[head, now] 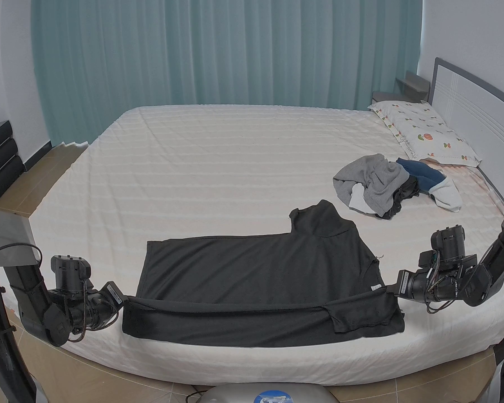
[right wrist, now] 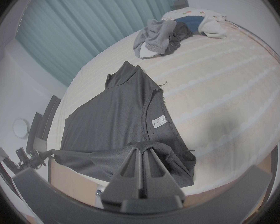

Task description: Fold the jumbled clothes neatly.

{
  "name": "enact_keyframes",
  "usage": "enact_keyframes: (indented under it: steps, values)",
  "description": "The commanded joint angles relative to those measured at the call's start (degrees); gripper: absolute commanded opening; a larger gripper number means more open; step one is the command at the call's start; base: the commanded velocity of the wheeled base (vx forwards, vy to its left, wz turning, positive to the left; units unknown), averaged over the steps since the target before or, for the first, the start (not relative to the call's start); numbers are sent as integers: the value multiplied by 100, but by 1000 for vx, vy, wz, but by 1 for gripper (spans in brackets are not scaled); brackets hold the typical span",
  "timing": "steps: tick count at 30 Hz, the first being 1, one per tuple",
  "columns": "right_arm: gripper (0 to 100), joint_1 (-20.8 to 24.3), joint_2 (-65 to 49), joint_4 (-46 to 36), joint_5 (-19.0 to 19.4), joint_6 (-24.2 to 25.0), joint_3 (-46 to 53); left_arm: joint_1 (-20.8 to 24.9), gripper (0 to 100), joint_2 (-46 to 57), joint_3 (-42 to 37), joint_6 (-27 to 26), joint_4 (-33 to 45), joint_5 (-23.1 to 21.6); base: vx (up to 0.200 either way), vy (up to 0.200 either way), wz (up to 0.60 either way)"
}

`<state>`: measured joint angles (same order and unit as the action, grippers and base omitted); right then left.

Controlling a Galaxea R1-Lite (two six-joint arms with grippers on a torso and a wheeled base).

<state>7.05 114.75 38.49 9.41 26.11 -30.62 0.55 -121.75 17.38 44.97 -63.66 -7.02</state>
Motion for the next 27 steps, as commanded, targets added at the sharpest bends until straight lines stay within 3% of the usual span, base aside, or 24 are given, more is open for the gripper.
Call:
enact_keyframes:
  steps: [1,22,23,25,26,27]
  values:
    - [0,16,329,1,-9,105,-163,-2,0,-227,151,3,3,17,0,0,0]
    - [0,-72,1067,977,-18,351,-190,-2,0,-648,731,583,3,307,0,0,0]
    - [0,-72,1102,1047,-27,359,-190,7,100,-648,731,583,3,307,0,0,0]
    - [0,-81,1164,1161,-27,368,-190,7,100,-648,731,583,3,307,0,0,0]
    - [100,-81,1181,1205,-27,368,-190,-2,100,-648,731,583,3,307,0,0,0]
    - [100,-89,1190,1249,-18,377,-172,-2,100,-648,731,583,3,307,0,0,0]
